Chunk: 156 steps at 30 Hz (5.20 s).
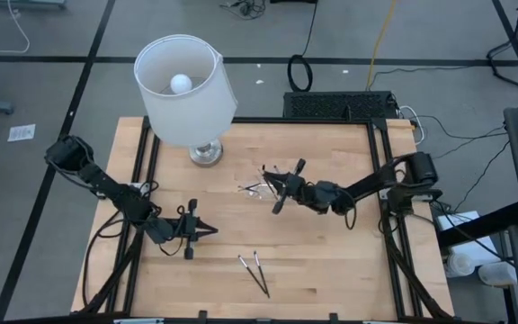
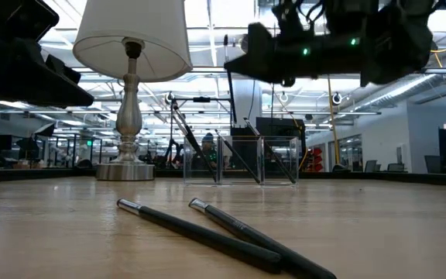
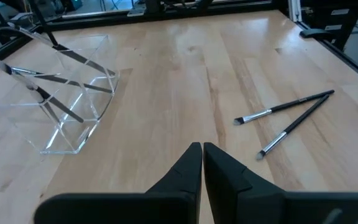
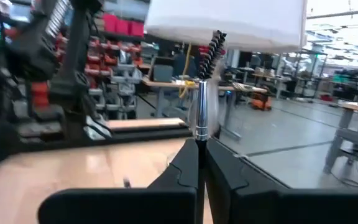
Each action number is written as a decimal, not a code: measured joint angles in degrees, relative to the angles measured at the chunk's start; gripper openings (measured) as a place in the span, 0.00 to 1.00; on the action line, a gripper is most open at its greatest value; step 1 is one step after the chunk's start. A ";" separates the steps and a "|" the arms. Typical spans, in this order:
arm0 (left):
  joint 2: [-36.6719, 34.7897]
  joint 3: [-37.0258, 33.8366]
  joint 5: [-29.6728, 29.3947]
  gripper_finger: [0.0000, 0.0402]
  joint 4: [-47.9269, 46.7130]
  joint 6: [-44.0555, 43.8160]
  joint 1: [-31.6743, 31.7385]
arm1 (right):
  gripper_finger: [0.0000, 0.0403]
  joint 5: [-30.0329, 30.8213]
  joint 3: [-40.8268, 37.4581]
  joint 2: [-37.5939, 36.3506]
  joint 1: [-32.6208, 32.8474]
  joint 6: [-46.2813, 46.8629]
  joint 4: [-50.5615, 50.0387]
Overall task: Sort items
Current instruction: Put the brow brush into the transparent organizer, then put the eyeshadow brush into the transparent organizer
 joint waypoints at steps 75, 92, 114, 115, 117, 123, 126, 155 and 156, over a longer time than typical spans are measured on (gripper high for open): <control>0.01 0.00 0.26 0.06 -0.10 0.14 0.45 | 0.05 2.48 0.15 3.97 -2.34 19.80 -21.45; 0.01 0.00 0.26 0.06 -1.62 -0.13 0.45 | 0.17 -0.76 0.07 0.71 0.38 9.65 -12.77; 0.02 0.00 1.25 0.06 -2.66 -5.88 0.43 | 0.00 17.59 12.71 3.36 34.12 32.35 -53.69; 0.02 0.00 1.23 0.06 -2.65 -5.67 0.43 | 0.00 17.57 12.55 4.86 33.74 32.47 -52.85; -0.01 0.00 0.59 0.06 -2.63 -4.81 0.44 | 0.01 16.67 12.52 7.20 32.45 32.64 -51.92; 0.02 0.00 0.09 0.06 -2.57 -2.45 2.12 | 0.01 2.11 12.52 9.74 27.21 32.69 -45.79; 0.02 0.00 0.15 0.06 -2.66 -2.86 2.79 | 0.01 -2.36 12.52 9.72 25.32 33.04 -44.32; 0.23 0.00 2.30 0.06 -3.90 -7.55 -4.54 | 0.00 3.75 15.90 13.96 31.19 48.89 -42.56; 0.23 0.00 2.30 0.06 -3.89 -7.59 -4.74 | 0.00 5.05 17.88 14.37 31.78 48.62 -44.84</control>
